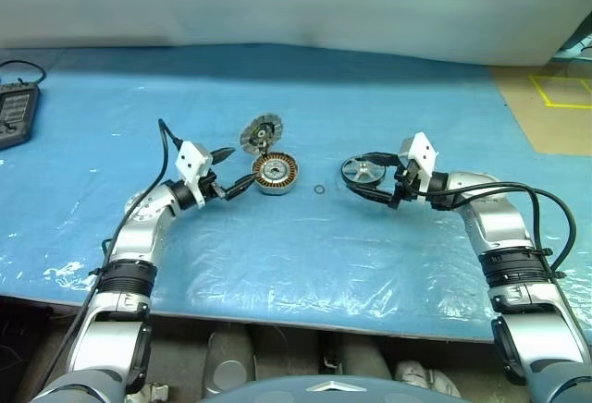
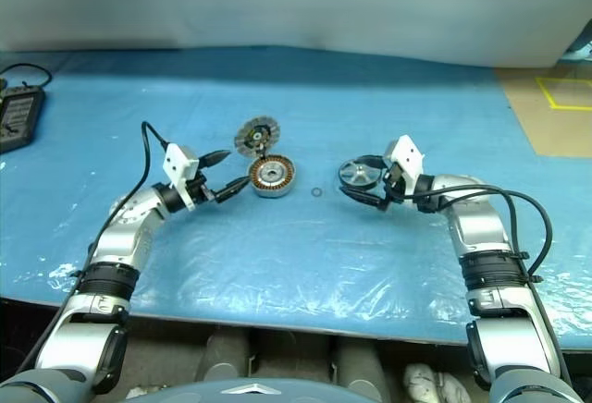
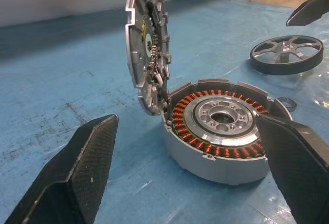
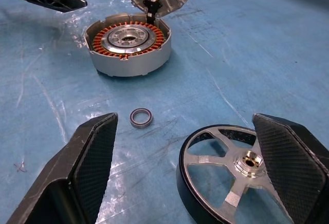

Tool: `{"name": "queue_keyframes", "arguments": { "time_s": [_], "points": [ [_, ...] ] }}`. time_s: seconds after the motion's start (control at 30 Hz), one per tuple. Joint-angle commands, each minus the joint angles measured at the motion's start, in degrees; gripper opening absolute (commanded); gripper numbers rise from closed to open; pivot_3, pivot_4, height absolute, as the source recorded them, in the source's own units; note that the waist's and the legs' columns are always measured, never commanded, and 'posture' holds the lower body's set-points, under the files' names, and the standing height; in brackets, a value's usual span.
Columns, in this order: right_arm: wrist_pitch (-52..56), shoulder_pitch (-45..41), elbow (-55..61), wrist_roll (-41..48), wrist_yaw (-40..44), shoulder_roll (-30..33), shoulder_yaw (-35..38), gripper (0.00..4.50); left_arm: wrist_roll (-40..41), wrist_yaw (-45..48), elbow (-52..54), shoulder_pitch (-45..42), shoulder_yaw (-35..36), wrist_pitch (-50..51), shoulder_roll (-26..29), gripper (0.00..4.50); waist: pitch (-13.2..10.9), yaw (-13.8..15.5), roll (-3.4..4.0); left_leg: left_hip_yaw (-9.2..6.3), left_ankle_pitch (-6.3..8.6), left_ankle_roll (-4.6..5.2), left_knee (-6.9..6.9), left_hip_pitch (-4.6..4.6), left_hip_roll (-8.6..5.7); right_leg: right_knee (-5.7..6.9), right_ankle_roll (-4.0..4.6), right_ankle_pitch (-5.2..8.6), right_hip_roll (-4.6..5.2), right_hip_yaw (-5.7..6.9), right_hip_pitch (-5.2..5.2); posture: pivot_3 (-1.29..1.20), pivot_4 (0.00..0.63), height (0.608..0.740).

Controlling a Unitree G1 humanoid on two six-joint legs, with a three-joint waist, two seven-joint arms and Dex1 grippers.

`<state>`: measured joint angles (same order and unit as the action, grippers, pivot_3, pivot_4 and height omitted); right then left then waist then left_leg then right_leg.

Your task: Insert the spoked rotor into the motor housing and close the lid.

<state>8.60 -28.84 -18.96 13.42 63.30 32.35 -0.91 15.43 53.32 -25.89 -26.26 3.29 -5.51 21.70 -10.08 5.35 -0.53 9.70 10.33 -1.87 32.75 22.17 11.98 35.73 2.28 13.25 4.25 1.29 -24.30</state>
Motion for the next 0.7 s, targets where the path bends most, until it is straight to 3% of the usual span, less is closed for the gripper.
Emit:
{"name": "queue_keyframes", "arguments": {
  "time_s": [0.03,0.53,0.7],
  "points": [
    [-1.51,-1.20,0.66,0.04,-0.42,-0.18,0.13,4.33,0.68,0.13,2.86,0.49,0.17,0.16,0.34,4.49,0.00,0.00,0.00,0.00,0.00,0.00,0.00,0.00,0.00,0.00,0.00,0.00,0.00,0.00,0.00,0.00,0.150,0.740],
    [-3.26,-2.72,-0.96,-1.36,-0.27,-0.96,-0.89,4.33,0.70,0.41,4.26,1.23,-0.06,0.82,0.46,4.49,0.00,-0.04,0.00,0.00,0.00,0.01,0.02,0.00,0.00,0.02,0.00,0.00,0.00,0.00,0.00,0.00,0.150,0.740],
    [-4.10,-3.37,-1.93,-1.80,-0.51,-1.28,-1.13,4.33,0.21,2.15,7.84,4.08,-0.99,2.56,2.99,4.49,0.00,-0.04,0.00,0.00,0.00,0.01,0.04,0.00,0.01,0.04,0.00,0.00,0.00,0.00,0.00,0.00,0.150,0.740]
  ]
}}
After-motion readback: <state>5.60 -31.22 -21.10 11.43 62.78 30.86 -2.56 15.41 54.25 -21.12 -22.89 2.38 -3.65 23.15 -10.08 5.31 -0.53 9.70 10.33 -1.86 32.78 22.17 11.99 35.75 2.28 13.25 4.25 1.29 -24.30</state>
